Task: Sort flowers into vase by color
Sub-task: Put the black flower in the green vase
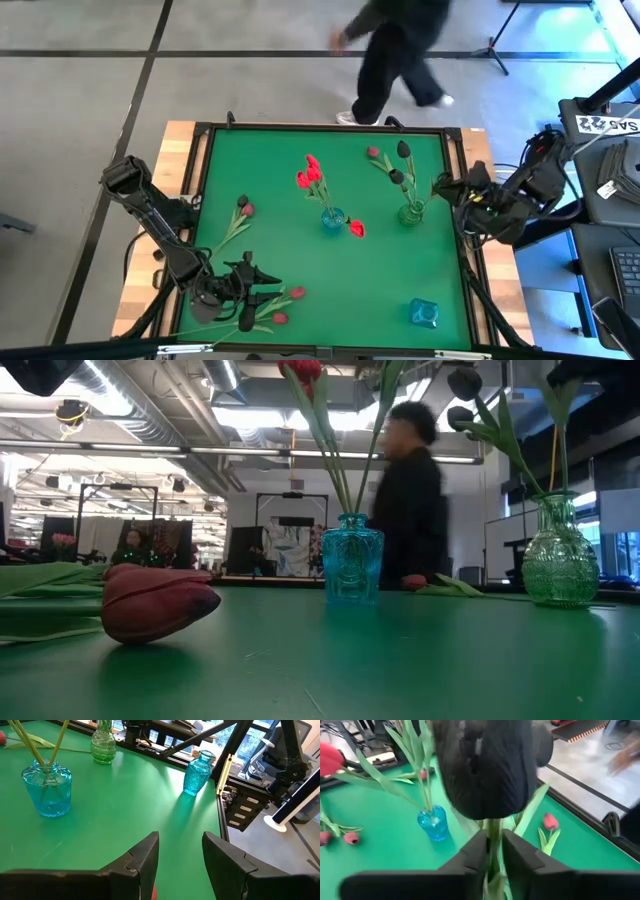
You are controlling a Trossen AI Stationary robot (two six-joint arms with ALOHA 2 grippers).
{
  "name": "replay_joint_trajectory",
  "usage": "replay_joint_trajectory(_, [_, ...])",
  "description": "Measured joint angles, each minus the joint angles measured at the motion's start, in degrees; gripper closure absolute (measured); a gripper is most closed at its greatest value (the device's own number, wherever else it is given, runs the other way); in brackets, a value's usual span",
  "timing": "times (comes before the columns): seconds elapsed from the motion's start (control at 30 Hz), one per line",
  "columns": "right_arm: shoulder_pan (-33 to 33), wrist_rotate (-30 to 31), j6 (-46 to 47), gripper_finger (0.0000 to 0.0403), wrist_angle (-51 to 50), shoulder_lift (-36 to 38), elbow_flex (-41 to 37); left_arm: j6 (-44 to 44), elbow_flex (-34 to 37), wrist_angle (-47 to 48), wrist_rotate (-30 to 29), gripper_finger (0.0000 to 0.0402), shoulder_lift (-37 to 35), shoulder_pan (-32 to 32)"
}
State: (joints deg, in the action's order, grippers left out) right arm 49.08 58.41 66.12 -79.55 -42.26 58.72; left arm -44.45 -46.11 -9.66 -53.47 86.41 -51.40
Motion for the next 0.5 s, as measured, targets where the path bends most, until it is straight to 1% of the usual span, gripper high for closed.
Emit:
replay_joint_trajectory(0.17, [0.0, -1.2, -0.2, 0.0265, -0.3, -0.4, -0.3, 0.0, 0.0, 0.2, 0.0, 0.0255, 0.0, 0.0])
replay_joint_trajectory(0.3, [0.0, -2.9, -1.9, 0.0216, -1.2, -0.4, 3.3, 0.0, 0.0, 1.7, 1.1, 0.0255, 0.0, 0.0])
replay_joint_trajectory(0.4, [0.0, -5.8, -2.0, 0.0194, -2.0, -0.4, 6.8, -1.1, 0.0, 4.5, 2.5, 0.0255, 0.0, 0.0])
replay_joint_trajectory(0.5, [0.0, -10.1, -1.9, 0.0186, -1.9, -0.4, 10.0, -5.3, 0.0, 9.7, 4.9, 0.0255, 0.0, 0.0])
